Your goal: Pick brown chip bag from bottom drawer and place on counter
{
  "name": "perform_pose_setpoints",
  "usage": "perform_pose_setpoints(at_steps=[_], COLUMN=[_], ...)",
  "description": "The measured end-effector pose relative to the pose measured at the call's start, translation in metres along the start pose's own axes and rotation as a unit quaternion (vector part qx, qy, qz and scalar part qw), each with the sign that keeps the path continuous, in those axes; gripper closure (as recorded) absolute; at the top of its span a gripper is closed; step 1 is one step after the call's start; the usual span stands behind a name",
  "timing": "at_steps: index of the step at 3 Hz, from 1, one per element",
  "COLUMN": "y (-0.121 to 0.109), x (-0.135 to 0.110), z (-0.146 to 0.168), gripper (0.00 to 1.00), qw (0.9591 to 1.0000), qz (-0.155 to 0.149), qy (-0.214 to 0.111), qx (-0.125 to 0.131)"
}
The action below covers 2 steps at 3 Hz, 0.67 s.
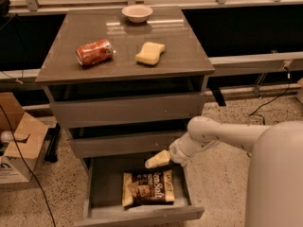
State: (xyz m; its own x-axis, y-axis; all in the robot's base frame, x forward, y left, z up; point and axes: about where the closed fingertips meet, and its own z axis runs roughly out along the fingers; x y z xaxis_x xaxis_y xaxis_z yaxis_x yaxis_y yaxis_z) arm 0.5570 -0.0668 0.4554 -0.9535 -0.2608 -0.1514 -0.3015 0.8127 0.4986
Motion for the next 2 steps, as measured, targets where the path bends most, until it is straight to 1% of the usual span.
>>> perform_pose_setpoints(at_steps=[1,2], y=[-0.0292,-0.0293], x=[0.0037,0.0037], z=[0.0488,0.0489], gripper=[0.0,0.0], qw=[0.9989,0.9989], qz=[0.047,0.047], qy=[-0.003,-0.003], qx=[0.0,0.0])
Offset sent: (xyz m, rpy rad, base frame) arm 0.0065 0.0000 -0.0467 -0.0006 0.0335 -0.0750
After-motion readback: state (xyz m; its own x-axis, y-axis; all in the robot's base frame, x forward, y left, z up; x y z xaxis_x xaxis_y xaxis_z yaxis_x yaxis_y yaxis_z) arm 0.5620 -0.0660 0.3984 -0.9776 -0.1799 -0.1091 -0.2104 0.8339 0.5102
